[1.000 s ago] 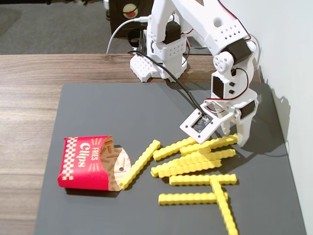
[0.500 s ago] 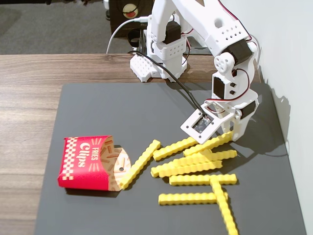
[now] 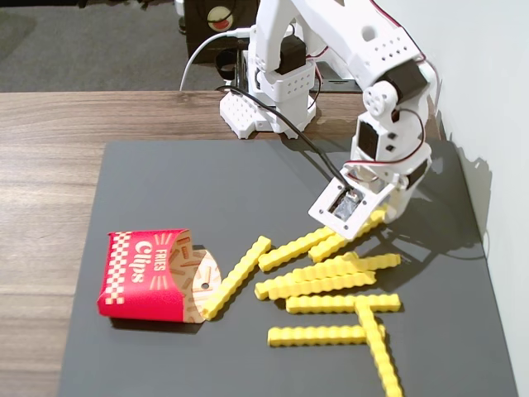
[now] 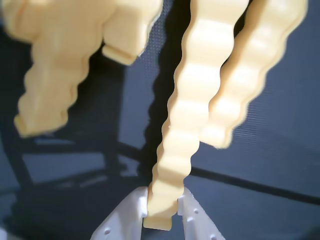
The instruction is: Grab a fry
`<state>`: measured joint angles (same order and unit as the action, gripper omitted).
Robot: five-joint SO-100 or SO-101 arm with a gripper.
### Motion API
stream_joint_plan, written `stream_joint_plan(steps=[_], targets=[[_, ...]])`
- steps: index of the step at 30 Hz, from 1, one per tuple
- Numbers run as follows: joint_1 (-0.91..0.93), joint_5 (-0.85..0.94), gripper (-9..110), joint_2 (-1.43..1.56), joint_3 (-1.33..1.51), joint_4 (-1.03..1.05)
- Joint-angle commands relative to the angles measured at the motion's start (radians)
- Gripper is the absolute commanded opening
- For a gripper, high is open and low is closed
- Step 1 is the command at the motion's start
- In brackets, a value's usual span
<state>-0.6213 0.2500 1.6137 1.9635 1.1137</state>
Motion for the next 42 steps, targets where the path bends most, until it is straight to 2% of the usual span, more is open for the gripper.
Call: stream_joint_plan(steps=[1,9,20,33,42], targets=[[0.055,0.098,1,0.112,-0.035,0.055],[0.206,0.419,1,0.273,-0.048,0.218],[0.468,1.031,1,0.443,-0.081,0.374],[0.67,1.456,1,0.604,-0.092,0.541],[0.742,1.531,1,0.606,-0.091,0.545]])
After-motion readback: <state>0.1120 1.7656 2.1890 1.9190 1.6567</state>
